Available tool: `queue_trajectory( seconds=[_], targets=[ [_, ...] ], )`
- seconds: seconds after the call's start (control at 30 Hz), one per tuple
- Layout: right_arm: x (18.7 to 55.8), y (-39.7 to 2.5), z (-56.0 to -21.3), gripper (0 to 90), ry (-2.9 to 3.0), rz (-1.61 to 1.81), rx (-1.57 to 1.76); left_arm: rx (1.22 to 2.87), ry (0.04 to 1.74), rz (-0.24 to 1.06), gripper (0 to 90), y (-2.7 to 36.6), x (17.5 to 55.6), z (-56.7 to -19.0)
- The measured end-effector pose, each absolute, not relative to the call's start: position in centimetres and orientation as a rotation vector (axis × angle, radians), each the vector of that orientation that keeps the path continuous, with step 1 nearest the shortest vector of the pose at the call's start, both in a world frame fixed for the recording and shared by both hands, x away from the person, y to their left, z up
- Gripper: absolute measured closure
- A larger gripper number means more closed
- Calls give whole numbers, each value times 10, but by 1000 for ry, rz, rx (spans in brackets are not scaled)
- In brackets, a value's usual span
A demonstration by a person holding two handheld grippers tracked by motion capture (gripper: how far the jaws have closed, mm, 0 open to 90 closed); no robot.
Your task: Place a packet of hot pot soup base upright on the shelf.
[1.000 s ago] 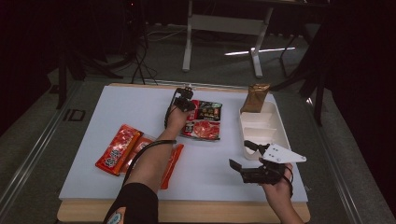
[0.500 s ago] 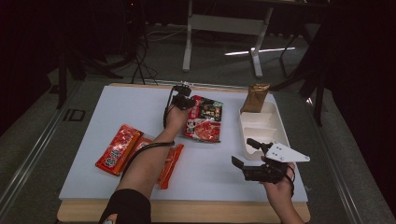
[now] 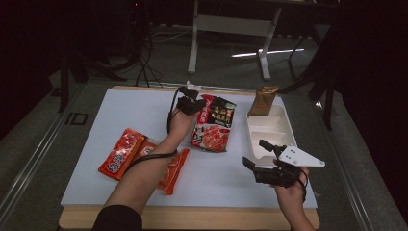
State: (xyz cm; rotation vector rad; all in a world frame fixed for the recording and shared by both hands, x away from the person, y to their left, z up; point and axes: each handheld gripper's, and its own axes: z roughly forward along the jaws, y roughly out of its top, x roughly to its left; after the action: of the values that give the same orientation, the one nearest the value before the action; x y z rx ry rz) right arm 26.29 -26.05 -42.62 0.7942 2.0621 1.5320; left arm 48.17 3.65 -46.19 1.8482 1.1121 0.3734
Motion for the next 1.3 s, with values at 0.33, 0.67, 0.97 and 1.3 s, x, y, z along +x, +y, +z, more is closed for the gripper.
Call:
queue_trajectory(
  seconds=[0.33, 0.67, 0.97, 1.3],
  targets=[
    [263, -260, -424, 147, 2057, 1515, 777, 1808, 1048, 366, 888, 38, 462, -452],
    [268, -263, -418, 124, 2065, 1486, 813, 1742, 939, 298, 885, 39, 435, -425],
    [273, -258, -414, 138, 2073, 1476, 861, 1688, 849, 239, 884, 45, 407, -406],
    [294, -261, -400, 318, 2031, 1446, 932, 1592, 716, 143, 881, 52, 376, -396]
  ],
)
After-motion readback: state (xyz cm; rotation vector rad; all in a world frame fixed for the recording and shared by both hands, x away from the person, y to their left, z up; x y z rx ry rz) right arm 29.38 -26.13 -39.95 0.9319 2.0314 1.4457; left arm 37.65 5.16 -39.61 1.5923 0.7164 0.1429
